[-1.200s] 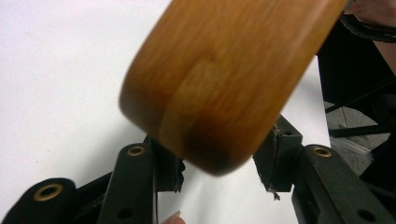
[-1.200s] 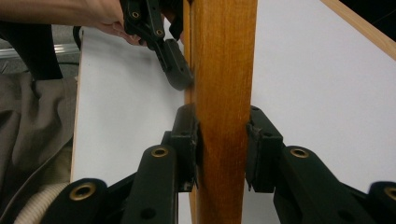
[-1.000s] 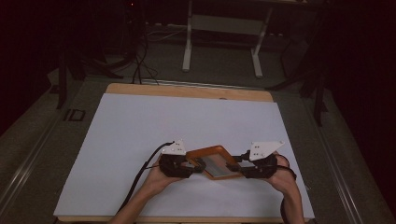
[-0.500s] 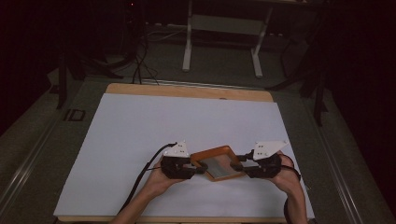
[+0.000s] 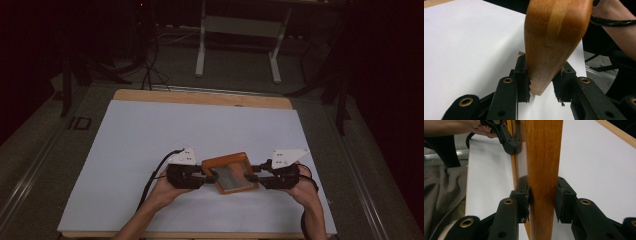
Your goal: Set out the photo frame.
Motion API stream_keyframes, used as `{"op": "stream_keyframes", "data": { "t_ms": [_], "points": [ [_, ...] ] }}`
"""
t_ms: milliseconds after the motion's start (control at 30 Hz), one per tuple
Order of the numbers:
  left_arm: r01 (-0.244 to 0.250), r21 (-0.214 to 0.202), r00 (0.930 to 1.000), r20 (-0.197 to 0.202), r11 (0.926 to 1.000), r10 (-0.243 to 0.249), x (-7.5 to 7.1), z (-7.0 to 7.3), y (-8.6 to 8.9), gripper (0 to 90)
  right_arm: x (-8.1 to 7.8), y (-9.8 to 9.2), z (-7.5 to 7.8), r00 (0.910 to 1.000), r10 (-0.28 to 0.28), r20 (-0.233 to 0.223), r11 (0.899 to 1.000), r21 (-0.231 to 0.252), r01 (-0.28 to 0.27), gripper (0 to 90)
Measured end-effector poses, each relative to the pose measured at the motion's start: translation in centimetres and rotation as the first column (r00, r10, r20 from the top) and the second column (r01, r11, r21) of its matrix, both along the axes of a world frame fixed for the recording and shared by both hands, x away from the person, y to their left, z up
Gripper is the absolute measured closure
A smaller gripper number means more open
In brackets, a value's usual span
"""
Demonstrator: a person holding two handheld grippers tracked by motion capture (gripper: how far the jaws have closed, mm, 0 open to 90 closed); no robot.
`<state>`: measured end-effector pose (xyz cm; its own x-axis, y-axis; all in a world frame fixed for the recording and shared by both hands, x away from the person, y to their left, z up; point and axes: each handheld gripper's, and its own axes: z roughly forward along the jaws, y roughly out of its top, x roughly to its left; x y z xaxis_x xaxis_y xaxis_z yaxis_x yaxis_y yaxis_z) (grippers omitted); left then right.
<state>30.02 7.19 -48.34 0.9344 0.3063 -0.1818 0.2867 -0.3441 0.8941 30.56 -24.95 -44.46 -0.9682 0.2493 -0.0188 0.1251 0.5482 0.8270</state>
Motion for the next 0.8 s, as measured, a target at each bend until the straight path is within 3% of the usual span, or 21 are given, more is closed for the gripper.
{"op": "stream_keyframes", "data": {
  "t_ms": [800],
  "points": [
    [-0.004,0.001,0.9994,-0.035,1.0000,0.004,1.1,1.2,2.7,68.3,1.0,2.1,-0.9,0.9988,-0.013,-0.048,0.996,0.085,0.017,67.7]
  ]
}}
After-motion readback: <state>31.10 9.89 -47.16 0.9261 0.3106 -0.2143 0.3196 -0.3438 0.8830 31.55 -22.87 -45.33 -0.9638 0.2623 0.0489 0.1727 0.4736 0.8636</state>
